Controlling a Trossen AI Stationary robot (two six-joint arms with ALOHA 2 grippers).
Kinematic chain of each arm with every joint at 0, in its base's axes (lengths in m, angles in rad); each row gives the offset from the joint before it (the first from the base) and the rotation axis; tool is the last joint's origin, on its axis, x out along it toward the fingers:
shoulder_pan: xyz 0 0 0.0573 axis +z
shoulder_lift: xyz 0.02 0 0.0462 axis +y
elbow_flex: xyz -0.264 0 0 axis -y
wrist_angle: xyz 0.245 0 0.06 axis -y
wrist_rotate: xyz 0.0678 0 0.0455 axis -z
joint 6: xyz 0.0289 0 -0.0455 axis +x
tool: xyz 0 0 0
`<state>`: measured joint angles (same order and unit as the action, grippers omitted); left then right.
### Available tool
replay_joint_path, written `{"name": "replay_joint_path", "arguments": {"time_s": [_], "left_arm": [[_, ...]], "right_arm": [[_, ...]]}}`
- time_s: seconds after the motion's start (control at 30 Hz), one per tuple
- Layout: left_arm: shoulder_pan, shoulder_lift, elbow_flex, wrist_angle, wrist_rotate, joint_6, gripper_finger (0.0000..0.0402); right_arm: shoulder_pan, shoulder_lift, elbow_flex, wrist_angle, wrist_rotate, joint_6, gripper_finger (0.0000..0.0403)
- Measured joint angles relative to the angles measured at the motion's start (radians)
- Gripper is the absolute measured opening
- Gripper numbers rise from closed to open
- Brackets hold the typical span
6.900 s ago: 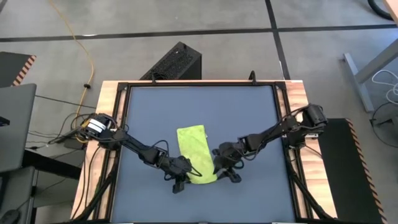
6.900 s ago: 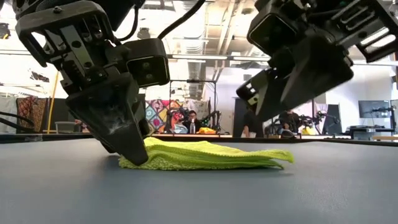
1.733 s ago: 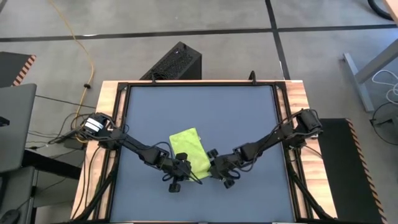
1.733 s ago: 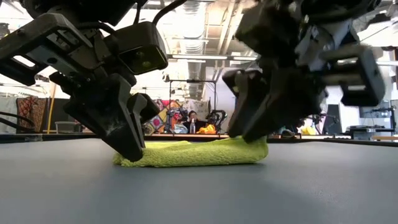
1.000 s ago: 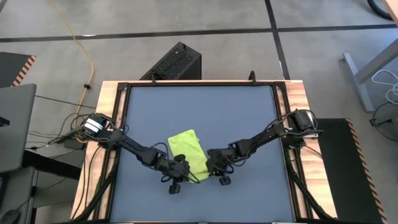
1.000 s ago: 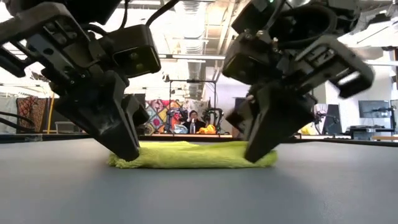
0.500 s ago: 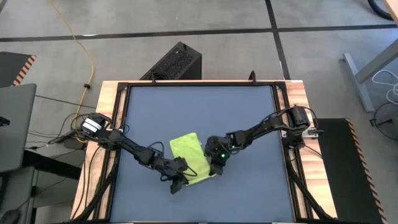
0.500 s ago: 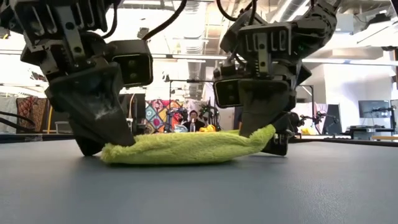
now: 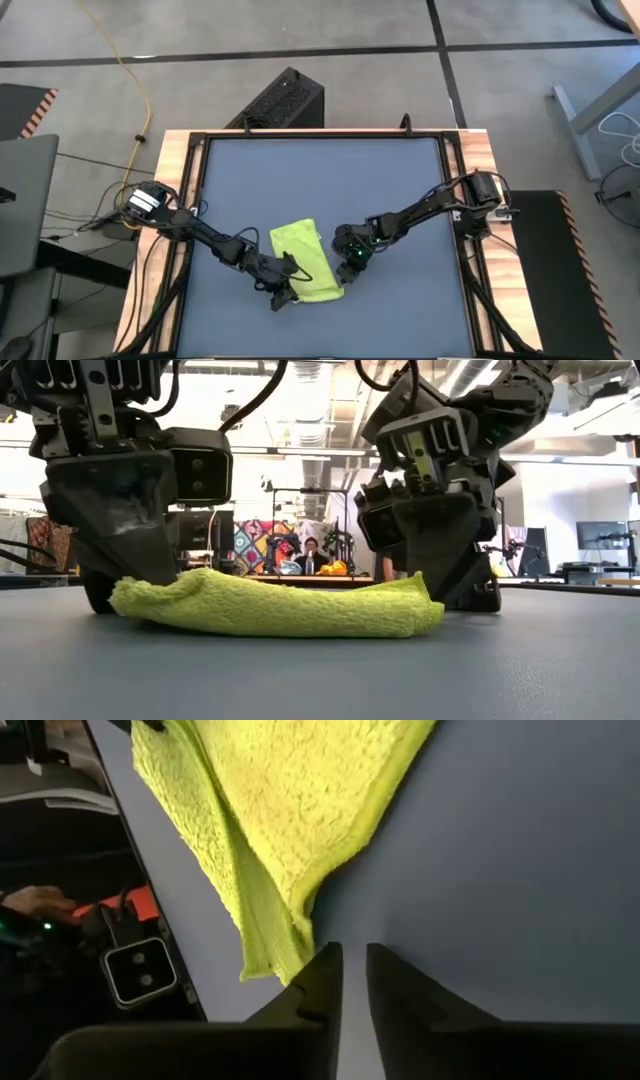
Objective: Roll towel
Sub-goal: Roll the green towel
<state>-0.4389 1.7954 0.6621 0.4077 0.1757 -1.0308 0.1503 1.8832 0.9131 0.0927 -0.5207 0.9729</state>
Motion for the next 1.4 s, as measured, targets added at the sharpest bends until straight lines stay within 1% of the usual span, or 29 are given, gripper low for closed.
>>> {"name": "replay_joint_path", "arguments": {"time_s": [0.23,0.3,0.37,0.43,0.5,0.6,0.67,0.77,0.93,1.07,1.17,1.23,1.4], "left_arm": [[0.0,0.0,0.0,-0.008,0.012,-0.025,0.0],[0.0,0.001,0.0,-0.009,0.013,-0.025,0.0],[0.005,0.001,0.0,-0.012,0.015,-0.021,0.0],[0.007,0.001,0.0,-0.014,0.019,-0.021,0.0],[0.007,0.002,0.0,-0.015,0.013,-0.02,0.0],[0.007,0.002,0.0,-0.015,0.01,-0.021,0.0],[0.007,0.002,0.0,-0.015,0.008,-0.021,0.0],[0.01,0.002,0.0,-0.011,0.009,-0.023,0.0],[0.03,0.002,-0.002,0.007,0.033,-0.05,0.0],[0.04,0.002,-0.003,0.019,0.045,-0.06,0.0],[0.047,0.003,-0.003,0.033,0.057,-0.062,0.0],[0.048,0.003,-0.003,0.039,0.066,-0.062,0.0],[0.05,0.003,-0.003,0.051,0.072,-0.054,0.0]], "right_arm": [[-0.023,-0.007,0.0,0.006,-0.019,-0.006,0.0134],[-0.023,-0.026,-0.002,-0.003,-0.023,-0.035,0.0147],[-0.005,-0.072,-0.007,-0.006,0.008,-0.081,0.0156],[0.031,-0.13,-0.006,0.004,0.065,-0.167,0.0162],[0.079,-0.178,-0.005,0.005,0.146,-0.306,0.0165],[0.149,-0.204,-0.005,0.006,0.284,-0.528,0.0164],[0.174,-0.204,-0.005,0.026,0.319,-0.661,0.0162],[0.19,-0.172,-0.002,0.089,0.339,-0.76,0.0159],[0.233,-0.097,0.005,0.15,0.349,-0.772,0.0158],[0.279,-0.06,0.044,0.145,0.419,-0.772,0.0158],[0.297,-0.061,0.049,0.14,0.504,-0.772,0.0158],[0.303,-0.061,0.05,0.106,0.553,-0.767,0.0158],[0.316,-0.044,0.05,0.079,0.568,-0.764,0.0158]]}}
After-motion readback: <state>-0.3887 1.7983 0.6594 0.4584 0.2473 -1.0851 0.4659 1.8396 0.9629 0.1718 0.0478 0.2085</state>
